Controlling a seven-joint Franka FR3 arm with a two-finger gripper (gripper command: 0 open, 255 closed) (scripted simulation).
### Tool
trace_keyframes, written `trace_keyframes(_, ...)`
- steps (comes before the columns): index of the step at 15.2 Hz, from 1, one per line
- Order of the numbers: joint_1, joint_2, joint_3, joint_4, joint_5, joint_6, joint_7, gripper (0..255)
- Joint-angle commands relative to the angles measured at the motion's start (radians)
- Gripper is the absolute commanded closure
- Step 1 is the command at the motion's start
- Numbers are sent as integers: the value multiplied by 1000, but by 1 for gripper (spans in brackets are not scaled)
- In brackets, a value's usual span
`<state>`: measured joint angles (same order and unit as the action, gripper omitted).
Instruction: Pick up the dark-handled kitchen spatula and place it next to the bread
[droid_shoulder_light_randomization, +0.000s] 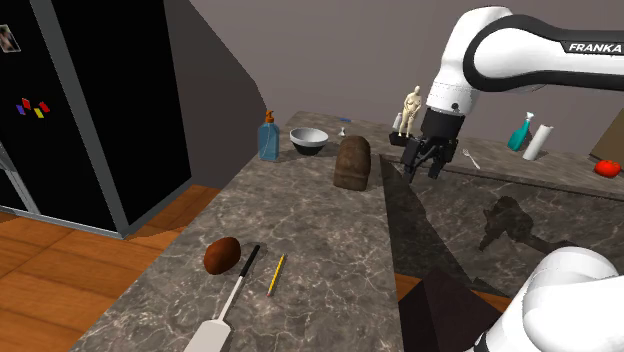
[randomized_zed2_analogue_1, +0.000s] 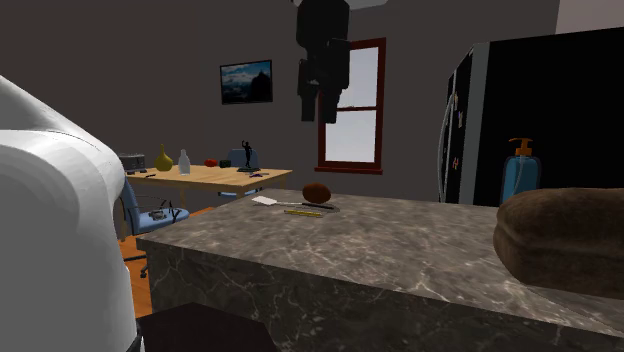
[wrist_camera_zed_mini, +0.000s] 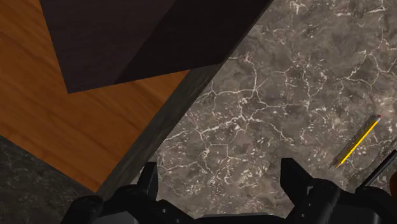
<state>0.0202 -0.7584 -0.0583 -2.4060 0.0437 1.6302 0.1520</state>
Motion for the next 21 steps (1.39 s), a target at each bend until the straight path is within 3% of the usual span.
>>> trace_keyframes(1, 0, 0, 0, 0, 0, 0, 0, 0)
trace_keyframes(11, 38, 36, 273, -97, 152, 178, 389, 0)
trace_keyframes(16, 41, 137, 415, -77, 202, 283, 586, 0)
trace_keyframes(21, 19, 285, 559, -13, 203, 388, 793, 0)
